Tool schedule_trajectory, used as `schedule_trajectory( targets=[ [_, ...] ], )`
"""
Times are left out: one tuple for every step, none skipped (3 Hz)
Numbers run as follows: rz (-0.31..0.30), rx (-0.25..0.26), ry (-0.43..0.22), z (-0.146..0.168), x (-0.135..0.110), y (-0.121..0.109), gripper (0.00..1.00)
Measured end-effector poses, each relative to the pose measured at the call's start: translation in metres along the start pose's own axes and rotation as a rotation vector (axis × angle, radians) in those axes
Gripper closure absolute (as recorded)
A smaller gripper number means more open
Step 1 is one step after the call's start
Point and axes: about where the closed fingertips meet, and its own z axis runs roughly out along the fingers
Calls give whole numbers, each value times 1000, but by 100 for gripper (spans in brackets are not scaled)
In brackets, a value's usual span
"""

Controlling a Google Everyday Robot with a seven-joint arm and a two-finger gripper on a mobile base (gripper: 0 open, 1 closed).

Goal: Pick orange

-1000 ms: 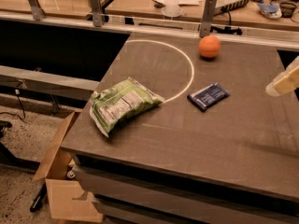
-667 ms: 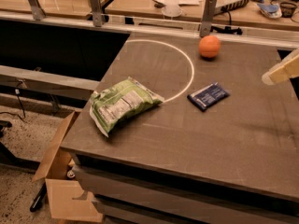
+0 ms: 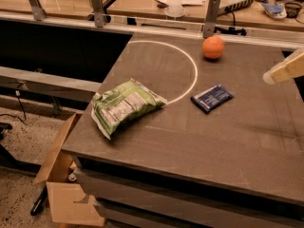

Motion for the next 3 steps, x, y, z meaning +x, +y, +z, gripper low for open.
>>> schedule_trajectory(
  targets=[
    [140,28,-98,48,5,-24,0],
    [190,53,-152,79,3,-44,0],
    [198,44,-196,127,-8,-61,0]
  ],
)
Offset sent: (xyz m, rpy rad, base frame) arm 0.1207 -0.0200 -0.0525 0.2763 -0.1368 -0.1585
